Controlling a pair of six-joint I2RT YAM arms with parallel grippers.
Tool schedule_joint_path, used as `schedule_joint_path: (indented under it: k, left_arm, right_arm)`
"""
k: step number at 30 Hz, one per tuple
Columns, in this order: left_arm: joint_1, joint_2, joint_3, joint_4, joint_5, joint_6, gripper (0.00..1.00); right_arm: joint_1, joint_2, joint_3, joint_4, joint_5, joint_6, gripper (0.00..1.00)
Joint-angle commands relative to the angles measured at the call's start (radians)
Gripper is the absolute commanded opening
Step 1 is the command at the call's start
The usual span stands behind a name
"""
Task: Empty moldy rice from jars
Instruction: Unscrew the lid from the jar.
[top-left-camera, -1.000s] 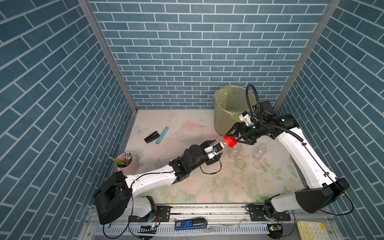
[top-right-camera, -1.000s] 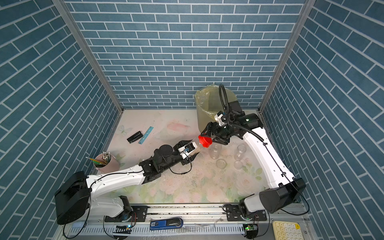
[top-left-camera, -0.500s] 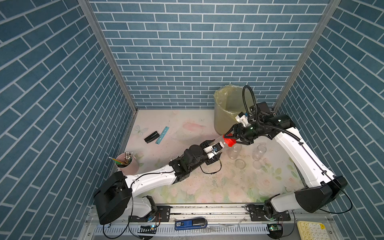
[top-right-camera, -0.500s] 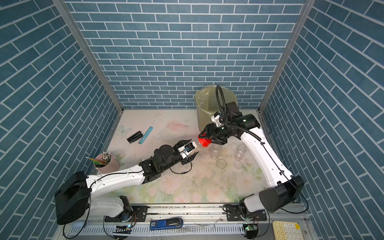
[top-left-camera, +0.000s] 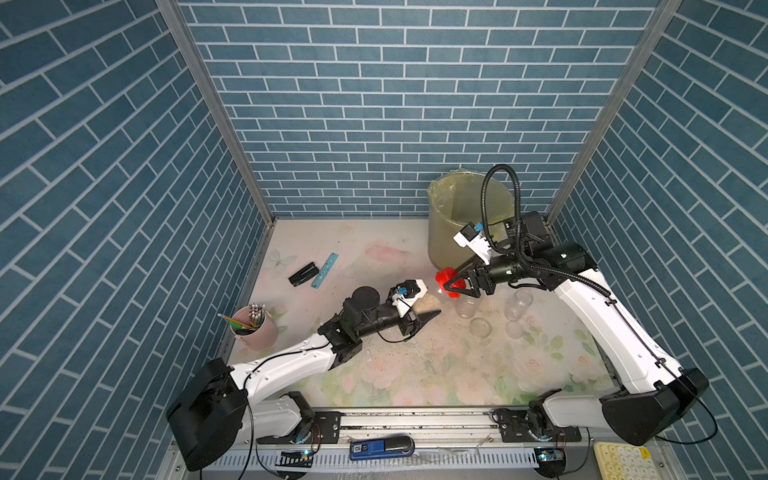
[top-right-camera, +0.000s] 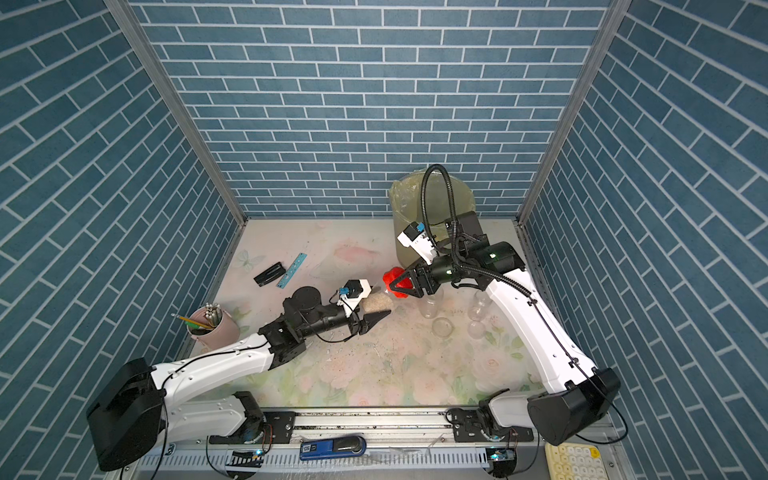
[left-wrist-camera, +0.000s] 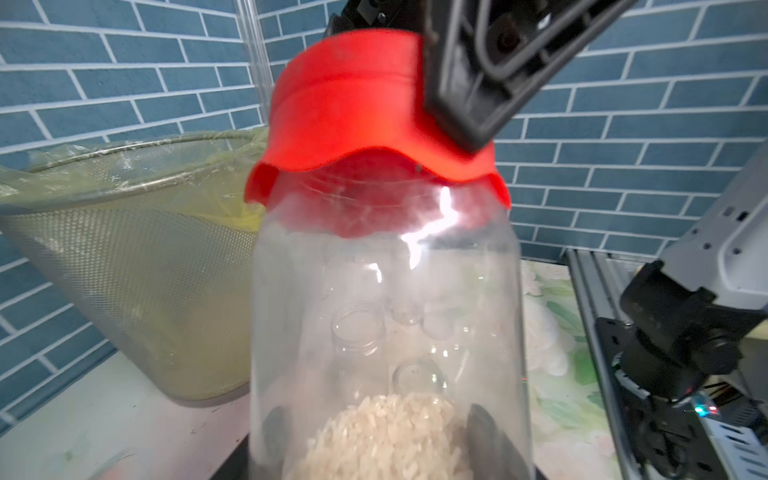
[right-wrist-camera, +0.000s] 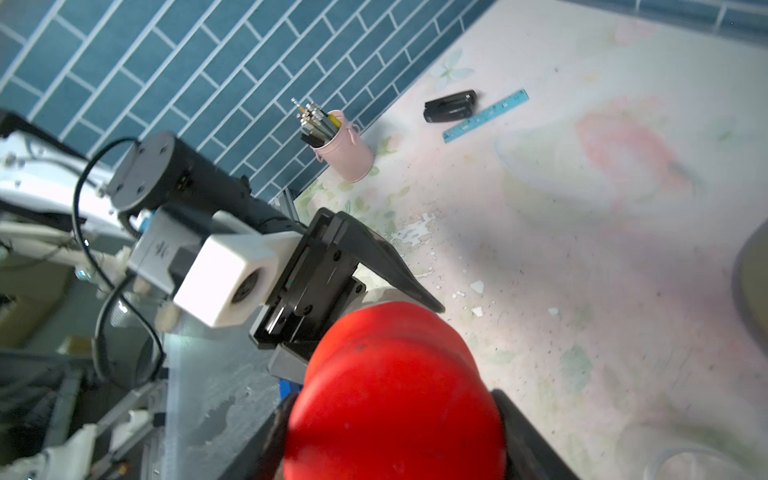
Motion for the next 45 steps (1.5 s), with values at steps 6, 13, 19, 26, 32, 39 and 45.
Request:
schedule_joint_path:
  k: [6,13,19,26,32,39,45]
  left_arm:
    - [0.033,-0.029,0.059,0.046,-0.031,-0.167,0.29]
    - [0.029,-0.013,0.11,-0.039,-0.07,-0.16,0.29]
    - [0.014,-0.032,0.087,-0.017,-0.078,-0.11,0.29]
    - [0.015,-0.09,0.046,-0.012,-0.138,-0.073,0.31]
    - [0.014,-0.125,0.026,-0.048,-0.192,-0.021,0.3]
    - [0.014,-0.138,-0.02,0.004,-0.224,-0.026,0.31]
    - [0.014,-0.13,-0.015,0.008,-0.213,-0.022,0.31]
  right_arm:
    - [-0.03,-0.021,0.052,-0.104,-0.039,-0.419,0.17]
    - [-0.042,0.016,0.125,-0.143,-0.064,-0.506,0.23]
    - [-0.044,0.036,0.118,-0.126,-0.15,-0.502,0.43]
    - [-0.043,0.031,0.065,-0.055,-0.128,-0.393,0.59]
    - [-0.043,0.031,0.034,0.07,-0.167,-0.249,0.67]
    - [-0.044,-0.007,0.002,0.176,-0.206,-0.187,0.73]
    - [-0.046,-0.018,-0.015,0.197,-0.191,-0.167,0.84]
